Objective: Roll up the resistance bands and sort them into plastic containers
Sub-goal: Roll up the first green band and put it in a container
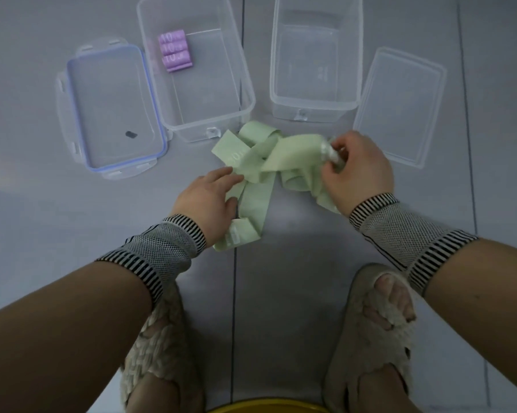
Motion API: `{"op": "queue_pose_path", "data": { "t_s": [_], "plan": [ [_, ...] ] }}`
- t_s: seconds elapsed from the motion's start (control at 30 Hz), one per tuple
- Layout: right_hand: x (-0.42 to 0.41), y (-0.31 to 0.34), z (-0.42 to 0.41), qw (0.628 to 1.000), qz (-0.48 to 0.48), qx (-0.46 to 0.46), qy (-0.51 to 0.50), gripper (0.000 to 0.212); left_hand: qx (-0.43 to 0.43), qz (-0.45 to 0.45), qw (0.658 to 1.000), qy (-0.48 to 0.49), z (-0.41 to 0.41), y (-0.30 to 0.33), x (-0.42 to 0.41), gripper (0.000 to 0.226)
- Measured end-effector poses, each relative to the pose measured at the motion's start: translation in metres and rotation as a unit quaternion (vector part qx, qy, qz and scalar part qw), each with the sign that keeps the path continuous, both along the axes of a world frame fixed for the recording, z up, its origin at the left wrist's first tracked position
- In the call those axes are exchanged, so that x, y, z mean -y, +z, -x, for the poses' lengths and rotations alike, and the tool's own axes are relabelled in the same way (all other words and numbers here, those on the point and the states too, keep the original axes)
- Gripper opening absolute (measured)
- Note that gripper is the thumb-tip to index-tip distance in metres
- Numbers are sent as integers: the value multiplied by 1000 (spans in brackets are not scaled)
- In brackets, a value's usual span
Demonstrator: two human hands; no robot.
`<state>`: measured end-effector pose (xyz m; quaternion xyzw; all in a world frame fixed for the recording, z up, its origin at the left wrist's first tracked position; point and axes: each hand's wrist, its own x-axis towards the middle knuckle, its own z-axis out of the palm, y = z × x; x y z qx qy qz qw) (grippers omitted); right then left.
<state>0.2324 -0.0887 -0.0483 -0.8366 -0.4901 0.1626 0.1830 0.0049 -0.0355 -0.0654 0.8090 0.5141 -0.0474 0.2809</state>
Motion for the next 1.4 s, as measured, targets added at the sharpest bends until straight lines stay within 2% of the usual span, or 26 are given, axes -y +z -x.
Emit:
{"op": "queue_pose_path", "data": {
  "t_s": [0.13,0.3,0.43,0.57,0.73,0.87,1.0,1.1,1.17,1.27,1.4],
  "plan": [
    [28,-13,-22,996,92,-7,16,51,17,-12,999,-30,-20,0,5,47],
    [38,-20,-36,995,96,-35,5,33,-14,-6,998,-66,-45,-5,5,51],
    [26,-18,-37,997,61,-36,17,30,13,-34,999,-29,-58,-5,2,50],
    [5,-17,-29,997,44,-39,58,39,44,-94,995,-1,-66,-4,-2,40],
    [-3,-26,-25,987,104,-31,118,47,36,-130,991,2,-66,-7,-5,42],
    [3,-27,-27,972,158,6,175,49,21,-77,997,-5,-63,-11,-8,59],
    [11,-27,-26,965,169,43,194,27,-39,-25,997,-56,-59,-17,-8,69],
    [11,-28,-26,971,132,62,190,25,-84,-17,993,-80,-59,-17,-9,67],
    [10,-28,-22,973,101,52,199,42,-99,-26,991,-85,-60,-17,-9,65],
    [7,-31,-14,960,129,17,249,62,-114,-30,989,-86,-62,-15,-9,61],
    [6,-35,-12,957,148,32,248,54,-124,-38,988,-78,-63,-14,-13,38]
  ]
}}
